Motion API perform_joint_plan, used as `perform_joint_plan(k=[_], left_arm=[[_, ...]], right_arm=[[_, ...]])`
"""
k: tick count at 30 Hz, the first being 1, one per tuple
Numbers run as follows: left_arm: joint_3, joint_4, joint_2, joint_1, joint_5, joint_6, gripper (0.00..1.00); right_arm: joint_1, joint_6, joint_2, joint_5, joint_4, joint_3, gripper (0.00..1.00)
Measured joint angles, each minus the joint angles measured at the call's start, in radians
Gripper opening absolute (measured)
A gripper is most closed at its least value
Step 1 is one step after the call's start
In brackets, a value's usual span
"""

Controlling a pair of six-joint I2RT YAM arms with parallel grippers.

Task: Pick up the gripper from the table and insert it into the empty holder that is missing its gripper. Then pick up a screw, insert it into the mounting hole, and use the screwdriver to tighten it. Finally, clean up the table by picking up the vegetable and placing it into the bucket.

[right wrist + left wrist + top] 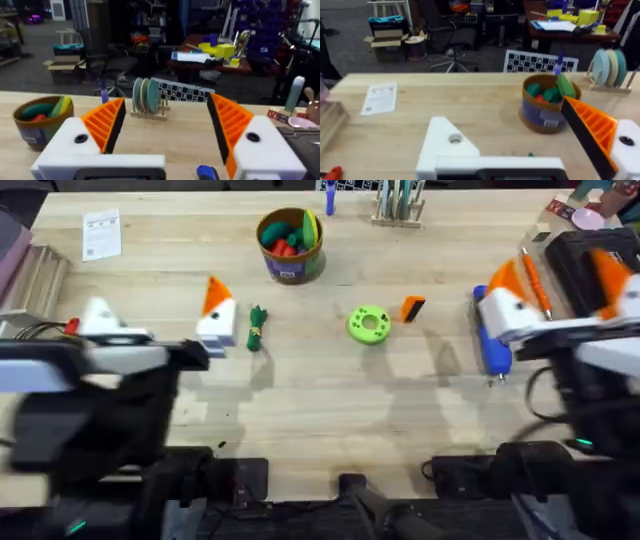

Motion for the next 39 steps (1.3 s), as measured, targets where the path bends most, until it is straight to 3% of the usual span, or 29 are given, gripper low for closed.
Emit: perform_joint_plan(k=[4, 8, 11, 17, 26, 35, 39], left_arm=[[0.236, -0.180, 0.123, 0.000, -0.005, 0.000, 0.985], [0.468, -0.406, 0.331, 0.000, -0.014, 0.000, 0.986], [0.608, -0.541, 0.492, 0.000, -0.018, 0.000, 0.986], [0.811, -0.709, 0.752, 0.000, -0.019, 0.000, 0.986], [0.953, -0.875, 1.031, 0.000, -0.016, 0.000, 0.985], [0.954, -0.887, 1.231, -0.001, -0.010, 0.000, 0.985], [0.955, -0.910, 1.274, -0.037, 0.008, 0.013, 0.985]], right_arm=[[0.000, 0.000, 0.068, 0.000, -0.197, 0.210, 0.991], [0.000, 0.000, 0.208, 0.000, -0.426, 0.407, 0.991], [0.000, 0.000, 0.348, -0.001, -0.591, 0.539, 0.991], [0.000, 0.000, 0.619, -0.004, -0.843, 0.731, 0.991], [0.000, 0.000, 0.913, -0.004, -1.074, 0.886, 0.991], [0.000, 0.000, 1.007, -0.004, -1.090, 0.890, 0.991], [0.000, 0.000, 1.009, -0.004, -1.090, 0.891, 0.991]])
